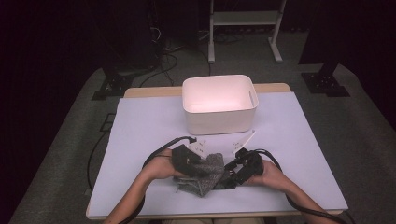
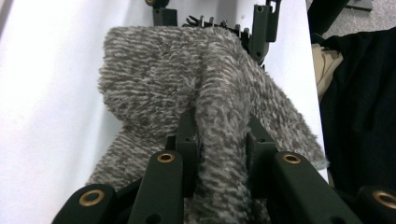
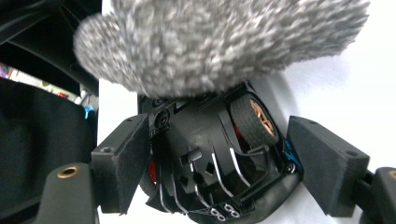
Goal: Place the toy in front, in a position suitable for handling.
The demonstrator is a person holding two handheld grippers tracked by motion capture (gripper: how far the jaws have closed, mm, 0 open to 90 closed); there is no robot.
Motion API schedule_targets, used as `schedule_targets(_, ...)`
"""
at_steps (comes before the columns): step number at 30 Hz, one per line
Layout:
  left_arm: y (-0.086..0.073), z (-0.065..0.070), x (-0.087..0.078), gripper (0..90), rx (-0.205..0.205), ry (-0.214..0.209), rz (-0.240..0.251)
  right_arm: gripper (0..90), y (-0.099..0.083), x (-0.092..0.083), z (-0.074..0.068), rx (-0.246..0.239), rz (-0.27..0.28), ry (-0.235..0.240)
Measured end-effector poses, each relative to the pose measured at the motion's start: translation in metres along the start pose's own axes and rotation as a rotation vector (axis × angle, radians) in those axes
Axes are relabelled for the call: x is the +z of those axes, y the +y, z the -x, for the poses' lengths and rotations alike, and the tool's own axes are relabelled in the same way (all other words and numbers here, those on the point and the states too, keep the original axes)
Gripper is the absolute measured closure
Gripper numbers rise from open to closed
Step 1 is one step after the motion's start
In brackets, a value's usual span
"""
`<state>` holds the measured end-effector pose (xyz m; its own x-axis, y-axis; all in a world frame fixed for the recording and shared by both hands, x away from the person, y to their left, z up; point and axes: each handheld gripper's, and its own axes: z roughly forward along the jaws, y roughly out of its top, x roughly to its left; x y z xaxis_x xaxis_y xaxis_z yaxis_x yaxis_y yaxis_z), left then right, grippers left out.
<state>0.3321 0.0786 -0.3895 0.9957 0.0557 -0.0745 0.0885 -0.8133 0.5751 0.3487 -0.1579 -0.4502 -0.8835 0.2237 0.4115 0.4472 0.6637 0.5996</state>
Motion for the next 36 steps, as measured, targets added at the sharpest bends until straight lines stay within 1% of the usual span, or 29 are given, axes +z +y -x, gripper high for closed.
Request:
schedule_targets(2,0.0,0.0,0.0,72.5,0.0,0.002,0.002,21.7,0.003,0.0,0.004,0.0,-0.009,0.018)
schedule_targets(4,0.0,0.0,-0.001,72.5,0.0,0.003,0.003,21.6,0.004,0.0,0.007,0.014,-0.008,0.035)
schedule_targets(6,0.001,-0.001,-0.002,72.4,0.002,0.005,0.003,21.4,0.006,0.0,0.008,0.014,-0.001,0.035)
schedule_targets(8,0.001,-0.003,-0.005,72.4,-0.006,0.017,0.011,21.7,0.006,0.001,0.01,0.023,-0.002,0.049)
schedule_targets(10,0.002,-0.004,-0.008,72.4,-0.014,0.026,0.025,22.3,0.006,0.001,0.008,0.014,-0.005,0.05)
schedule_targets(12,0.002,-0.005,-0.012,72.3,-0.016,0.037,0.03,22.1,0.004,0.001,0.006,0.001,-0.007,0.032)
schedule_targets(14,0.002,-0.005,-0.017,72.3,-0.035,0.037,0.046,22.0,0.002,0.0,0.0,-0.035,-0.004,0.002)
schedule_targets(15,0.002,-0.005,-0.017,72.3,-0.039,0.038,0.048,22.2,-0.001,0.0,-0.005,-0.062,0.009,-0.024)
schedule_targets(16,0.002,-0.005,-0.018,71.6,-0.04,0.04,0.043,22.3,-0.002,-0.001,-0.007,-0.08,0.017,-0.038)
schedule_targets(17,0.001,-0.006,-0.018,71.4,-0.054,0.04,0.039,22.3,-0.003,-0.001,-0.01,-0.103,0.029,-0.053)
schedule_targets(18,0.0,-0.008,-0.018,71.2,-0.07,0.035,0.038,22.5,-0.005,-0.002,-0.015,-0.136,0.039,-0.08)
schedule_targets(19,-0.001,-0.009,-0.018,71.2,-0.081,0.026,0.039,22.5,-0.006,-0.002,-0.019,-0.169,0.047,-0.102)
schedule_targets(21,-0.004,-0.012,-0.018,71.3,-0.106,-0.002,0.054,22.7,-0.008,-0.003,-0.026,-0.209,0.056,-0.14)
schedule_targets(22,-0.005,-0.012,-0.017,71.3,-0.113,-0.008,0.054,22.8,-0.009,-0.003,-0.03,-0.241,0.063,-0.161)
schedule_targets(23,-0.005,-0.012,-0.015,71.3,-0.121,-0.016,0.045,22.9,-0.01,-0.003,-0.032,-0.257,0.067,-0.173)
schedule_targets(24,-0.006,-0.012,-0.014,71.2,-0.125,-0.024,0.039,23.0,-0.011,-0.003,-0.035,-0.287,0.073,-0.19)
schedule_targets(26,-0.007,-0.012,-0.01,70.4,-0.141,-0.064,0.047,23.3,-0.013,-0.002,-0.039,-0.318,0.084,-0.209)
schedule_targets(29,-0.007,-0.014,-0.007,66.2,-0.16,-0.081,0.04,23.4,-0.016,-0.003,-0.043,-0.358,0.1,-0.227)
schedule_targets(30,-0.007,-0.014,-0.006,66.2,-0.165,-0.087,0.043,23.4,-0.017,-0.003,-0.044,-0.369,0.102,-0.233)
schedule_targets(32,-0.007,-0.012,-0.003,67.1,-0.169,-0.107,0.033,23.4,-0.018,-0.003,-0.045,-0.378,0.108,-0.238)
schedule_targets(35,-0.005,-0.01,-0.004,68.6,-0.15,-0.102,0.024,23.3,-0.017,-0.004,-0.045,-0.391,0.101,-0.237)
schedule_targets(36,-0.005,-0.008,-0.004,69.0,-0.141,-0.095,0.025,23.1,-0.017,-0.004,-0.046,-0.388,0.099,-0.233)
